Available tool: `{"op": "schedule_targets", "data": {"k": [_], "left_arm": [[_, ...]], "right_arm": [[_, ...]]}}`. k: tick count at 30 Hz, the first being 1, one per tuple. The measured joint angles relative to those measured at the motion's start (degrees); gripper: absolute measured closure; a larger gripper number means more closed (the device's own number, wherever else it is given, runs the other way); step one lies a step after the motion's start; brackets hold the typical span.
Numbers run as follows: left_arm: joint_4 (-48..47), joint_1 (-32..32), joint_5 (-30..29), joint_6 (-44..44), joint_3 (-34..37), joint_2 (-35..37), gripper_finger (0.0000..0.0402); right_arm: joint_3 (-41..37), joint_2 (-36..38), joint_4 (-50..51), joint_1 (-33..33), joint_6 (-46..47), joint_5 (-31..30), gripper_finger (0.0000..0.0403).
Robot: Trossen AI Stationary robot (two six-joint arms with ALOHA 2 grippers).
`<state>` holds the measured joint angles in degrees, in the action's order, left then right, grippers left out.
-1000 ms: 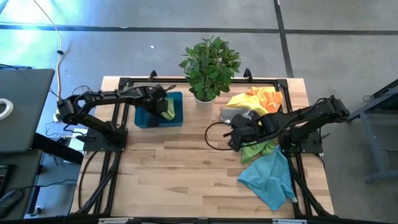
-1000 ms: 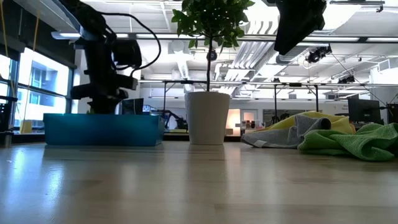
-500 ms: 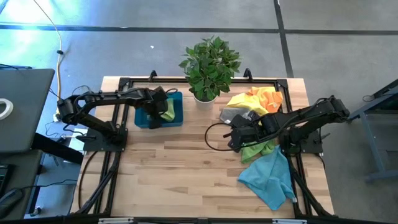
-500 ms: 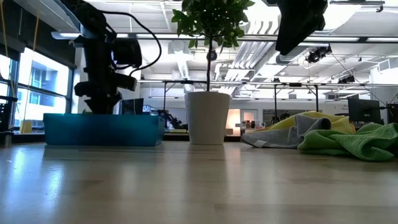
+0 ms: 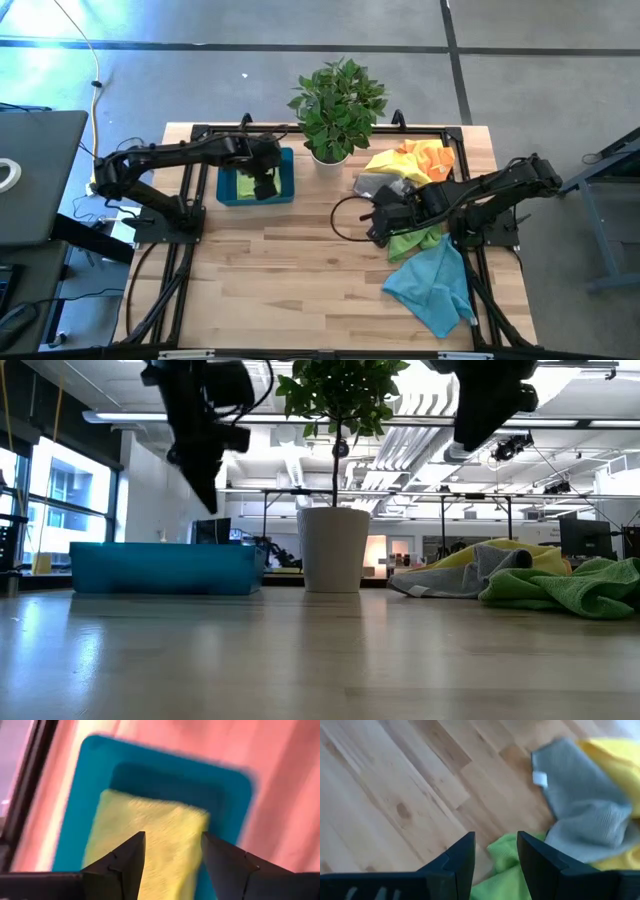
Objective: Fold microfiber towels
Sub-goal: Fold the green towel
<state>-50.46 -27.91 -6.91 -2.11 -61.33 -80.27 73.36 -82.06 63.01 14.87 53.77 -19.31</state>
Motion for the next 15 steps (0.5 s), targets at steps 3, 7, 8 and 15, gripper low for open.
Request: {"op": "schedule_targets", "data": {"k": [3,7,8,15], "left_arm": [[0.2,2.5,4.4,4.2,-1.8,0.0,0.0228],[1.2,7.5,7.9,7.0,-2.0,0.0,0.0235],[1.1,9.0,8.0,7.4,-2.0,0.0,0.0237],[1.2,19.9,7.6,10.0,-2.0,0.0,0.0240]], "right_arm": [[-1.0,0.0,1.1,0.2,8.0,3.4,0.0265],[-3.9,0.0,0.9,1.6,17.4,9.5,0.0265],[-5.0,0.0,0.9,2.0,19.3,10.9,0.0265],[-13.0,-0.1,-2.6,5.7,24.6,18.9,0.0265]]}}
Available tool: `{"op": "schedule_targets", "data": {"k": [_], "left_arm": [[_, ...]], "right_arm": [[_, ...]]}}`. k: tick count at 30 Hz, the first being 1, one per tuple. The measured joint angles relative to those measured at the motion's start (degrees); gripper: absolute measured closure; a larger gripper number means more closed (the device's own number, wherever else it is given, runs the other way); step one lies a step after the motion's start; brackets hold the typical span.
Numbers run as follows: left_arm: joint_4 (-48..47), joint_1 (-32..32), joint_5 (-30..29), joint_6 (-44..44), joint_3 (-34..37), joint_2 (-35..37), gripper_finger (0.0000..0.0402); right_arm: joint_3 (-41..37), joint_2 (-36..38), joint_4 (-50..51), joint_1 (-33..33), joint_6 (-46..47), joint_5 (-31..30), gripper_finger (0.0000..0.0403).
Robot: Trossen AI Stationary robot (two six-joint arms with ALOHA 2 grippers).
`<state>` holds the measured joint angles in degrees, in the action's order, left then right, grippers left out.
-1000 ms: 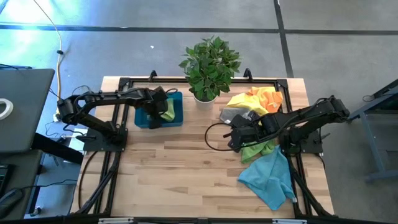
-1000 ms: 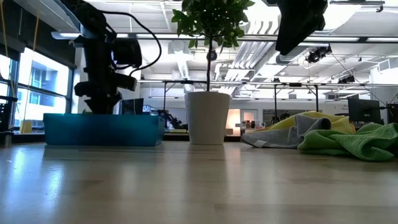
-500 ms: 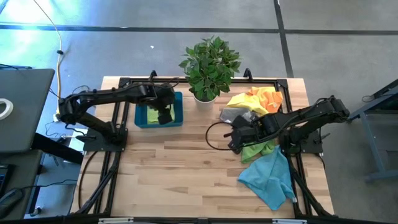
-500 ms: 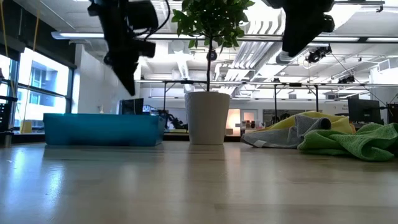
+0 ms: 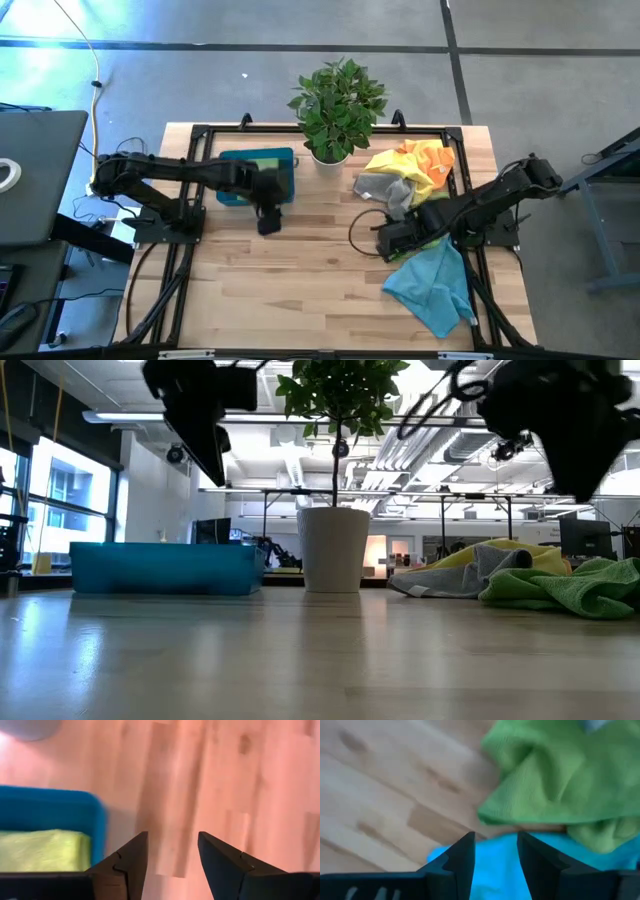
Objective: Fold microfiber towels
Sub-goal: Fold the green towel
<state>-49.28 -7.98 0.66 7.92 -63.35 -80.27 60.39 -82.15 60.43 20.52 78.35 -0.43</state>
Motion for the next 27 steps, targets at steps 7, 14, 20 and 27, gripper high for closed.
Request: {"op": "schedule_targets", "data": {"k": [7,14,20,27], "left_arm": [[0.0,8.1,-7.8,0.4,0.0,0.0,0.0241],[0.0,12.1,-11.4,5.7,0.0,0.0,0.0241],[0.0,14.2,-13.4,8.0,0.0,0.0,0.0241],[0.0,14.9,-13.9,9.6,0.0,0.0,0.0241]], "right_arm": [[-6.4,0.0,-11.9,5.1,-28.7,-2.6,0.0265],[-9.8,0.0,-11.7,7.0,-39.9,-6.9,0.0265],[-10.7,-0.1,-11.2,6.9,-44.5,-10.0,0.0265],[-10.7,-1.2,-11.5,6.9,-48.2,-9.8,0.0265]]}}
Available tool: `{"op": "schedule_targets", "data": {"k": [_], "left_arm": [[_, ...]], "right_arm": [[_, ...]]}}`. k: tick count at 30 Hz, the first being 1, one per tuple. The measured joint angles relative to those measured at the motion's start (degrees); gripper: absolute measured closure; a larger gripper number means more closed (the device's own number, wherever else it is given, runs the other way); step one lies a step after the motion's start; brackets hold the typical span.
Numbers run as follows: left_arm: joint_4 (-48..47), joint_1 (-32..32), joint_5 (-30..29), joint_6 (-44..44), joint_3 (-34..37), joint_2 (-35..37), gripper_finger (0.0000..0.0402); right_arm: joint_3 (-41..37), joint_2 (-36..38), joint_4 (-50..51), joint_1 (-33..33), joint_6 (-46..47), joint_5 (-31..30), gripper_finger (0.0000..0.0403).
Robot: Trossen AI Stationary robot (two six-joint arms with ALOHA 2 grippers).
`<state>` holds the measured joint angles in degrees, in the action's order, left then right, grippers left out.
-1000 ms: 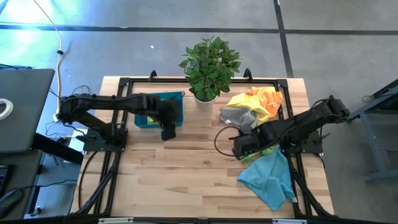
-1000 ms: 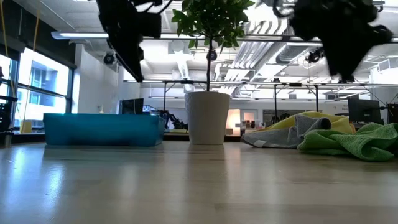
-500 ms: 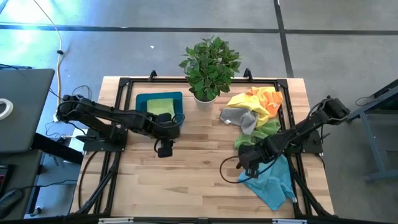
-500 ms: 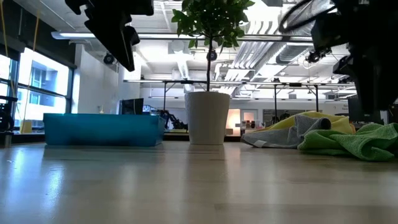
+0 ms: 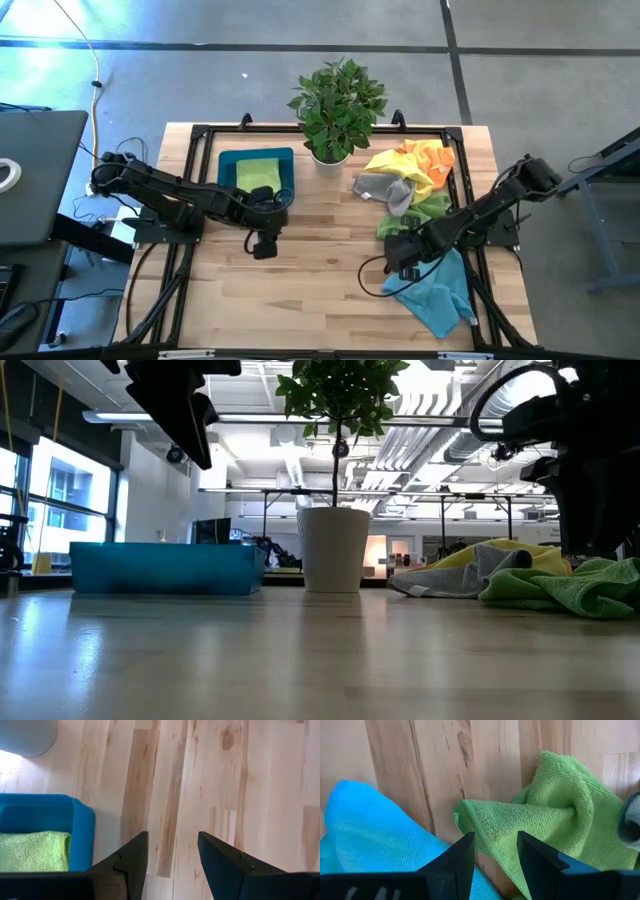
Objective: Fold microfiber towels
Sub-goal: Fold the green towel
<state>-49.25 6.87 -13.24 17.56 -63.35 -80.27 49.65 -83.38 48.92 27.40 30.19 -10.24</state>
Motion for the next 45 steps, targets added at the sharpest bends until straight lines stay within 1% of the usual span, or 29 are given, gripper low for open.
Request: {"op": "schedule_targets", "data": {"k": [6,10,13,16,18,21,28,29,31,35,39,45], "left_arm": [[0.0,0.0,-1.1,0.9,0.0,0.0,0.0241],[0.0,0.0,-1.1,0.9,0.0,0.0,0.0241],[0.0,0.0,-1.7,0.9,0.0,0.0,0.0241],[0.1,0.0,-2.4,0.9,0.0,0.0,0.0241],[0.1,0.0,-2.4,0.9,0.0,0.0,0.0241],[0.1,0.0,-2.4,0.9,0.0,0.0,0.0241],[0.1,0.0,-2.4,0.9,0.0,0.0,0.0241],[0.1,0.0,-2.4,0.9,0.0,0.0,0.0241],[0.1,0.0,-2.4,0.9,0.0,0.0,0.0241],[0.0,0.0,-2.4,0.8,0.0,0.0,0.0241],[0.1,0.0,-2.4,0.9,0.0,0.0,0.0241],[1.6,0.0,-2.4,2.7,0.0,0.0,0.0241]], "right_arm": [[0.0,-4.9,-0.5,0.0,-3.0,2.0,0.0265],[0.0,-8.2,-0.9,0.0,-3.2,1.5,0.0265],[0.0,-10.4,-1.0,0.0,-1.9,-1.8,0.0265],[0.1,-11.1,-1.4,0.0,2.4,-5.6,0.0268],[0.1,-11.1,-1.9,0.0,5.8,-6.9,0.0279],[0.1,-11.1,-2.4,0.0,9.7,-7.4,0.0305],[0.1,-11.1,-4.4,0.0,15.5,-7.4,0.0390],[0.1,-11.1,-4.7,0.0,16.5,-7.4,0.0396],[0.5,-11.1,-5.0,0.0,19.7,-7.3,0.0395],[3.5,-11.1,-4.5,-0.4,26.3,-7.2,0.0399],[9.1,-11.1,-4.5,-1.3,27.0,-7.4,0.0399],[18.1,-11.0,-4.5,-4.3,31.0,-14.0,0.0401]]}}
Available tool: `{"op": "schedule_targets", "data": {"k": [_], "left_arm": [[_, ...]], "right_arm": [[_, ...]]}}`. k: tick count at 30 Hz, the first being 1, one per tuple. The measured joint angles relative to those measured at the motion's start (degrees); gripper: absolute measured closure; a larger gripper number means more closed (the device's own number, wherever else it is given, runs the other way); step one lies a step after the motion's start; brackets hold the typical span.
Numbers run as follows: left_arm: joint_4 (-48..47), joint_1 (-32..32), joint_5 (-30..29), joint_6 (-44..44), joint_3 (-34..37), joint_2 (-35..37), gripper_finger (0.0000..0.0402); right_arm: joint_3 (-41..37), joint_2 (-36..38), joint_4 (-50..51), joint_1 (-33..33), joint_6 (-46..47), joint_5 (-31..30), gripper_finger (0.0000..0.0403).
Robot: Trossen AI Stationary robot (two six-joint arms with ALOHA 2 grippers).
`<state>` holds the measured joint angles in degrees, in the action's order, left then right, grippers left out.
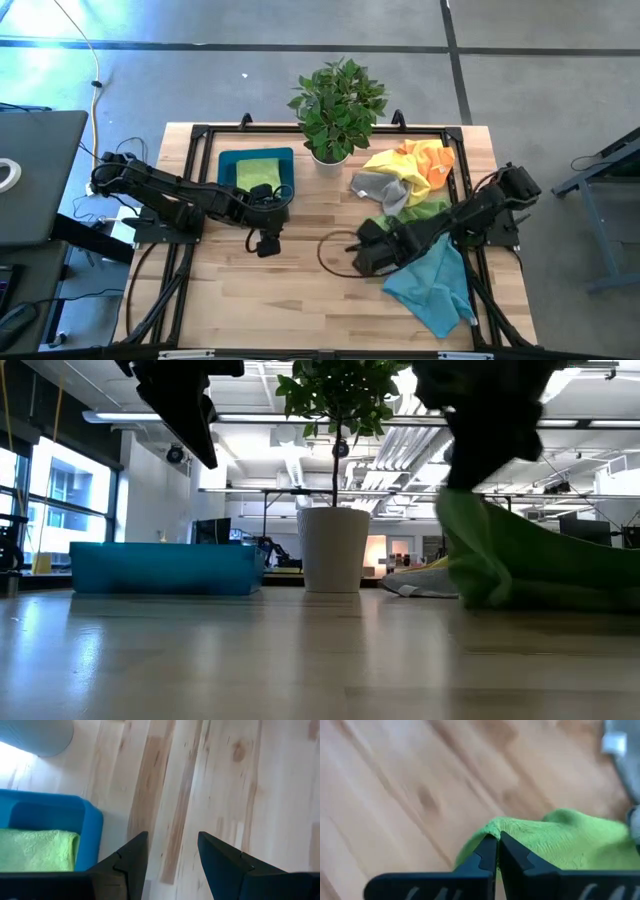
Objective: Fold microfiber towels
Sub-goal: Fold the green towel
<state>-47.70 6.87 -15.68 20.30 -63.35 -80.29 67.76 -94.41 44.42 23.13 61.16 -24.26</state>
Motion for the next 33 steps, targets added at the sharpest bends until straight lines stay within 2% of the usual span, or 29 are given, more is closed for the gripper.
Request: {"op": "schedule_targets", "data": {"k": [3,9,14,20,28,33], "left_arm": [[3.5,0.2,-0.8,0.1,0.0,0.0,0.0241],[13.9,1.5,-7.2,-4.3,0.0,0.0,0.0241],[21.3,2.2,-10.2,-8.6,0.0,-0.1,0.0241],[25.1,2.2,-13.0,-11.3,0.1,-1.1,0.0241],[31.9,2.0,-14.0,-11.5,0.2,-5.7,0.0241],[36.8,2.0,-19.5,-11.6,0.2,-10.0,0.0241]], "right_arm": [[2.6,0.0,0.0,-2.1,3.7,-3.1,0.0402],[3.8,0.0,-3.5,-6.5,7.6,-5.2,0.0402],[3.8,0.0,-10.9,-9.2,7.4,-5.2,0.0402],[3.8,0.0,-19.5,-11.5,4.2,-5.9,0.0403],[3.8,0.0,-20.9,-13.1,2.6,-6.0,0.0403],[3.8,0.0,-21.9,-13.0,1.4,-6.0,0.0403]]}}
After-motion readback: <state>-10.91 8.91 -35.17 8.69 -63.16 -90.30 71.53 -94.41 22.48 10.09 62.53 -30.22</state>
